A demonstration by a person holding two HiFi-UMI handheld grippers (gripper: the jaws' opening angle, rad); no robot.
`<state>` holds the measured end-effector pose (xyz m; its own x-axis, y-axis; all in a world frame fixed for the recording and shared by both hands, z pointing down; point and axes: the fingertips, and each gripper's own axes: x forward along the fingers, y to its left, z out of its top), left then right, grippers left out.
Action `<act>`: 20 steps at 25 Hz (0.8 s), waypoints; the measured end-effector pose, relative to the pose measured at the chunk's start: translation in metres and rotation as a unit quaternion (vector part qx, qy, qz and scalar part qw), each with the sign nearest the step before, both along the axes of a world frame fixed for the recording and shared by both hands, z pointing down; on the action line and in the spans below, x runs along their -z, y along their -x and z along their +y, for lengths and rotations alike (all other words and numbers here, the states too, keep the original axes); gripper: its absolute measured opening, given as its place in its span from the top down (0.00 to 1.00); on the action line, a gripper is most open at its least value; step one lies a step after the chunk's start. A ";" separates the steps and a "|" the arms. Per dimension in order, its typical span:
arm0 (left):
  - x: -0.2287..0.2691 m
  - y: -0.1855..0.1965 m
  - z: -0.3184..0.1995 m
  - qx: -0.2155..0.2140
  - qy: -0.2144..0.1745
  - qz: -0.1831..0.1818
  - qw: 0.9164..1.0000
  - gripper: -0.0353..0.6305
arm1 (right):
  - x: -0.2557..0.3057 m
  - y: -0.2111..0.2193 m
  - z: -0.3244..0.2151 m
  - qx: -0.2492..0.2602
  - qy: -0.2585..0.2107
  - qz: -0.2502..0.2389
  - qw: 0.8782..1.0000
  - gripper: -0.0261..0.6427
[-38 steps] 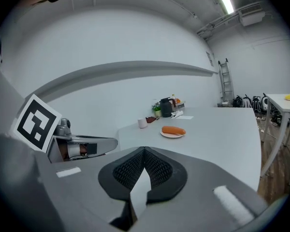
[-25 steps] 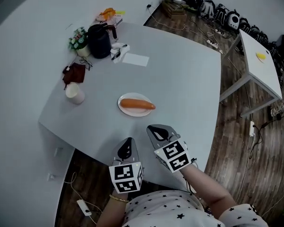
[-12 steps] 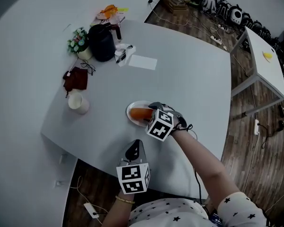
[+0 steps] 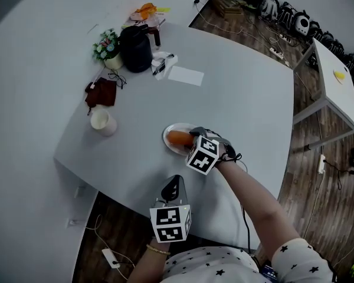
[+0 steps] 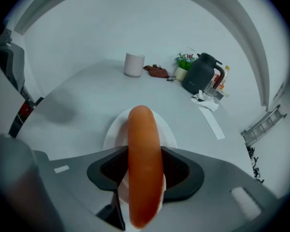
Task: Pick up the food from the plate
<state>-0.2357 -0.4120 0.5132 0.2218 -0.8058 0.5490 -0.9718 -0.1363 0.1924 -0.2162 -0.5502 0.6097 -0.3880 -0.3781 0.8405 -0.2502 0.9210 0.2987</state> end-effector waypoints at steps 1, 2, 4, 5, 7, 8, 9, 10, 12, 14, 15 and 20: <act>0.001 -0.001 0.002 0.000 -0.002 -0.001 1.000 0.94 | 0.003 -0.001 0.004 -0.005 -0.009 -0.011 1.000 0.66; 0.003 -0.002 0.004 0.000 -0.003 -0.001 1.000 0.94 | 0.008 -0.001 0.009 -0.010 -0.017 -0.027 0.999 0.66; 0.006 -0.003 0.008 -0.001 -0.007 -0.003 1.000 0.94 | 0.023 0.000 0.022 -0.025 -0.031 -0.067 0.997 0.66; 0.009 -0.005 0.011 -0.001 -0.009 -0.004 1.000 0.94 | 0.032 0.000 0.030 -0.035 -0.035 -0.091 0.995 0.66; 0.014 -0.007 0.017 -0.001 -0.015 -0.006 1.000 0.94 | 0.053 -0.002 0.049 -0.059 -0.032 -0.147 0.987 0.66; 0.016 -0.009 0.020 0.000 -0.018 -0.005 1.000 0.94 | 0.063 -0.004 0.060 -0.073 -0.024 -0.177 0.981 0.66; 0.018 -0.010 0.024 0.001 -0.020 -0.005 1.000 0.94 | 0.072 -0.007 0.072 -0.089 -0.011 -0.206 0.975 0.66; 0.020 -0.012 0.029 0.001 -0.022 -0.005 1.000 0.94 | 0.080 -0.010 0.084 -0.105 0.004 -0.233 0.967 0.66; 0.025 -0.014 0.037 0.005 -0.028 -0.005 1.000 0.94 | 0.094 -0.018 0.108 -0.137 0.033 -0.280 0.950 0.66; 0.030 -0.016 0.045 0.010 -0.035 -0.006 0.999 0.94 | 0.105 -0.027 0.131 -0.160 0.048 -0.315 0.934 0.66; 0.032 -0.018 0.050 0.012 -0.037 -0.005 0.999 0.94 | 0.110 -0.032 0.141 -0.169 0.051 -0.328 0.928 0.66; 0.036 -0.028 0.065 0.018 -0.041 0.005 0.999 0.94 | 0.126 -0.059 0.189 -0.214 0.054 -0.369 0.903 0.66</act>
<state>-0.2073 -0.3467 0.4770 0.1961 -0.8561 0.4782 -0.9746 -0.1165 0.1913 -0.1576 -0.3608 0.4836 -0.6953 -0.5572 0.4540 -0.6840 0.7069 -0.1800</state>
